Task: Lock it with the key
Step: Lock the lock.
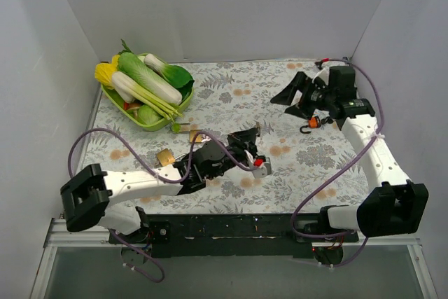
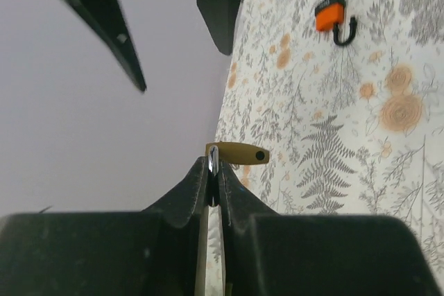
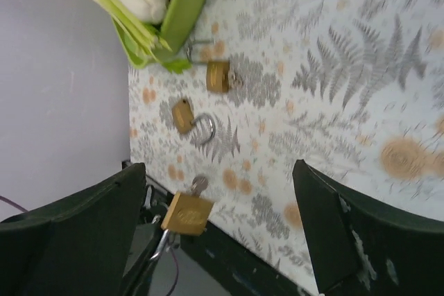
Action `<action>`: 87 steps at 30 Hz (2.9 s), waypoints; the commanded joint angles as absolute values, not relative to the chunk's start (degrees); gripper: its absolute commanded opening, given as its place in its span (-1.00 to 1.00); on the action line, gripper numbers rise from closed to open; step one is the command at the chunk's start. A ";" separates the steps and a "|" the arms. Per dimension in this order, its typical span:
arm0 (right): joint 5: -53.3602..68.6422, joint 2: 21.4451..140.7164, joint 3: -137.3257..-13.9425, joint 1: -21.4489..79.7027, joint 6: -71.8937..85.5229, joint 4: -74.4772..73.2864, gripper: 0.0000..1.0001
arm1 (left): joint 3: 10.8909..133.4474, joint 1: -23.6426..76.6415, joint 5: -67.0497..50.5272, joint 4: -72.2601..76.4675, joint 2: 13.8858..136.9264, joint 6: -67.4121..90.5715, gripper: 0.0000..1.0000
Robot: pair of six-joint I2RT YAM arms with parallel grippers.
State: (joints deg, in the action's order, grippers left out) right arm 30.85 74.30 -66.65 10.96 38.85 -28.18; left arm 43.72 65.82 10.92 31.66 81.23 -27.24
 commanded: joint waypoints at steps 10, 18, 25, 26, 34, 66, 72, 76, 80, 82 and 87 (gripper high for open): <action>71.23 58.11 -69.17 -4.04 2.04 -8.17 0.96 | 61.78 58.37 -19.30 -2.19 58.80 33.46 -1.00; 80.68 52.65 -65.21 -0.80 1.58 -8.52 0.96 | 63.72 56.25 -31.99 -6.42 56.51 42.62 -1.00; 73.24 53.34 -66.43 14.82 -6.84 -19.67 0.89 | 63.72 53.53 -34.54 -1.59 57.92 47.54 -1.00; 72.34 54.13 -67.05 16.51 -8.94 -23.60 0.89 | 63.55 52.83 -34.98 -1.06 58.35 48.68 -1.00; 70.23 58.71 -68.82 24.51 -6.07 -22.07 0.81 | 62.67 47.81 -37.96 5.44 60.38 54.75 -1.00; 60.04 62.40 -70.66 30.15 -3.07 -24.86 -0.97 | 72.33 33.68 -53.24 -17.29 66.18 54.41 0.46; 59.85 64.60 -73.55 30.15 -10.89 -33.03 -0.97 | 78.83 28.92 -63.35 -28.91 70.22 46.77 0.43; 59.42 65.65 -74.97 30.15 -14.14 -35.85 -0.97 | 78.67 29.53 -65.30 -29.53 71.98 46.41 0.29; 60.20 67.93 -76.90 30.15 -16.87 -39.72 -0.97 | 76.73 31.64 -62.15 -28.92 70.67 42.55 0.26; 60.99 68.38 -77.08 30.15 -17.05 -39.99 -0.97 | 75.77 32.16 -60.74 -27.96 69.96 42.45 0.19; 62.05 68.99 -76.64 30.32 -16.61 -39.82 -0.97 | 75.58 33.13 -59.50 -25.58 70.22 42.10 0.04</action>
State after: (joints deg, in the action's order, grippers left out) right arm 59.31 68.77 -74.32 30.02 -15.46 -39.51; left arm 75.50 32.42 -60.45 -26.98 71.61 44.14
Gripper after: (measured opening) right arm 0.168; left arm 0.555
